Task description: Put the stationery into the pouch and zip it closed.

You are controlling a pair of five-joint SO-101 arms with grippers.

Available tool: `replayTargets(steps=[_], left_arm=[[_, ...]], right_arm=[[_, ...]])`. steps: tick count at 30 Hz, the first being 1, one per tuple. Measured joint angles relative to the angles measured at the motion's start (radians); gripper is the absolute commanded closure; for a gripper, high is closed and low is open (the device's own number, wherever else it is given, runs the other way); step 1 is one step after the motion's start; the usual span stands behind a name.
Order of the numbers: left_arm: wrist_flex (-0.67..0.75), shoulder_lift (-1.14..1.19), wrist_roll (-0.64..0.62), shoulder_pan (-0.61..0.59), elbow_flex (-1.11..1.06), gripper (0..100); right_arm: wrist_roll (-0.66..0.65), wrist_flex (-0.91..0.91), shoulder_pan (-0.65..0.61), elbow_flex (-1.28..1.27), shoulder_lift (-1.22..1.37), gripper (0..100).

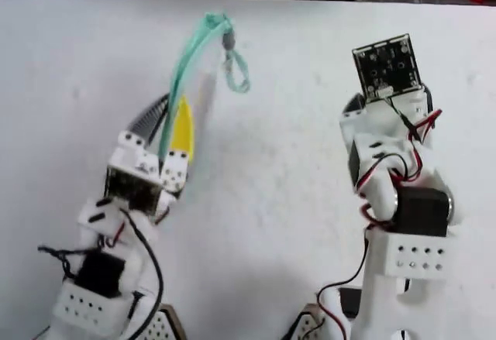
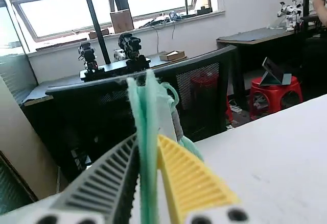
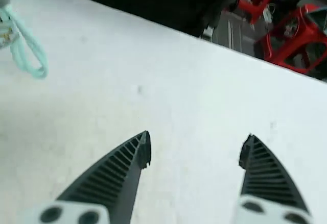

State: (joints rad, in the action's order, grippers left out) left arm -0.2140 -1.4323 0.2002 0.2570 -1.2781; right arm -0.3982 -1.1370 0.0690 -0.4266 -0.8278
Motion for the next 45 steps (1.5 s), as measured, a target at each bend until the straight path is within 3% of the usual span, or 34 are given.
replayTargets(steps=[7,13,21,26,28,31,38,45], left_arm=[[0.210,0.537,0.236,0.029,0.304,98],[0.295,0.956,0.308,0.084,0.445,98],[0.333,1.261,0.348,0.299,0.508,97],[0.293,1.352,0.350,0.325,0.460,80],[0.258,1.356,0.339,0.327,0.431,79],[0.160,1.356,0.215,0.327,0.428,78],[-0.281,1.356,0.014,0.325,0.664,76],[-0.658,1.356,-0.026,0.379,0.885,74]], right_arm=[[0.057,0.112,0.061,-0.250,0.000,73.3],[0.130,0.281,0.087,-0.451,0.000,73.3],[0.137,0.313,0.123,-0.465,0.000,73.3],[0.137,0.313,0.150,-0.465,0.000,73.3],[0.137,0.313,0.160,-0.465,0.000,73.3],[0.137,0.313,0.170,-0.465,0.000,73.3],[0.137,0.313,0.172,-0.465,0.000,73.3],[0.137,0.310,0.173,-0.465,0.000,73.3]])
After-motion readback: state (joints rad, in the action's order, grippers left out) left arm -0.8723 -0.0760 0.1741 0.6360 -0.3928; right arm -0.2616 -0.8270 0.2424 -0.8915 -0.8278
